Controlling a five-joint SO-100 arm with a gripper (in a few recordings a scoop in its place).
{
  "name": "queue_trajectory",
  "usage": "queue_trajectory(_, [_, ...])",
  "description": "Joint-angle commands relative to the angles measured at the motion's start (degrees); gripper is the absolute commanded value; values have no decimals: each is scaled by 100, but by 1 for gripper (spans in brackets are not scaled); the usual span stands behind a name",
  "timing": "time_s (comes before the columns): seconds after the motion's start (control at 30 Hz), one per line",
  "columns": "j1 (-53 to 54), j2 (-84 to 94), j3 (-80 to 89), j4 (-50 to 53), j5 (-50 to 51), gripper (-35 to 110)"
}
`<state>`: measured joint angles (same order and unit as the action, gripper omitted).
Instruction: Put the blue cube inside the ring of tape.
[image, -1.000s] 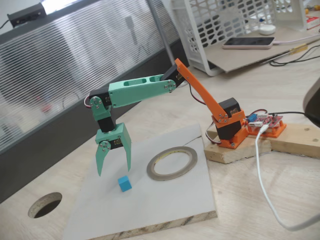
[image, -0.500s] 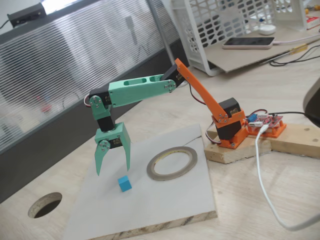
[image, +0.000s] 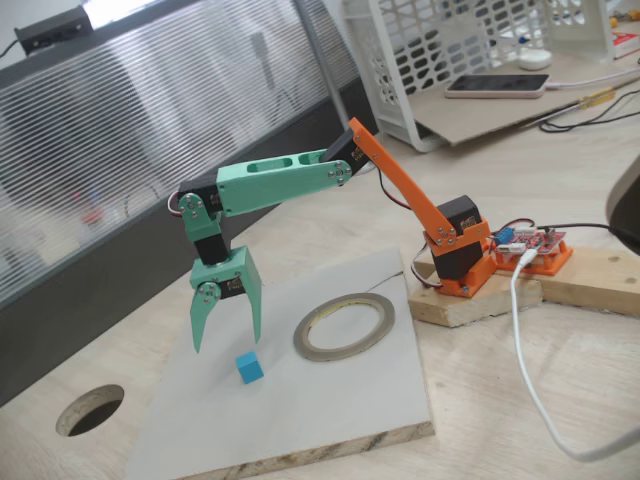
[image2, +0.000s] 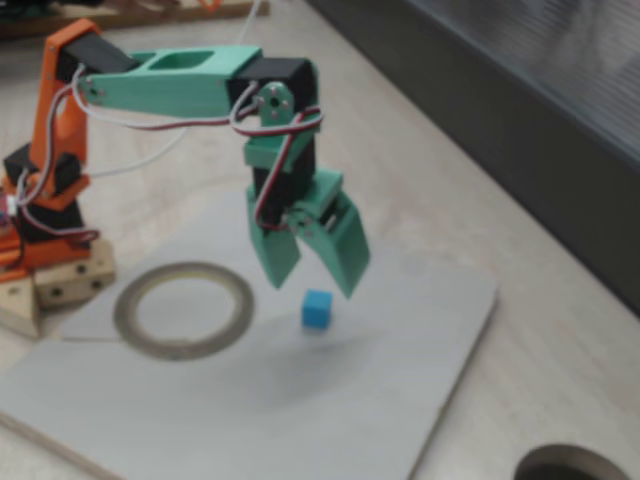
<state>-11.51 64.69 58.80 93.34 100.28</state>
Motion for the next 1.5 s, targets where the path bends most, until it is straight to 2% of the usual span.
queue_trajectory(0.0, [-62, -308, -44, 97, 70, 57])
queue_trajectory(1.17, [-62, -694, -105, 105, 26, 56])
queue_trajectory(1.27, [-70, -694, -105, 105, 26, 52])
queue_trajectory(1.47, [-62, -694, -105, 88, 18, 35])
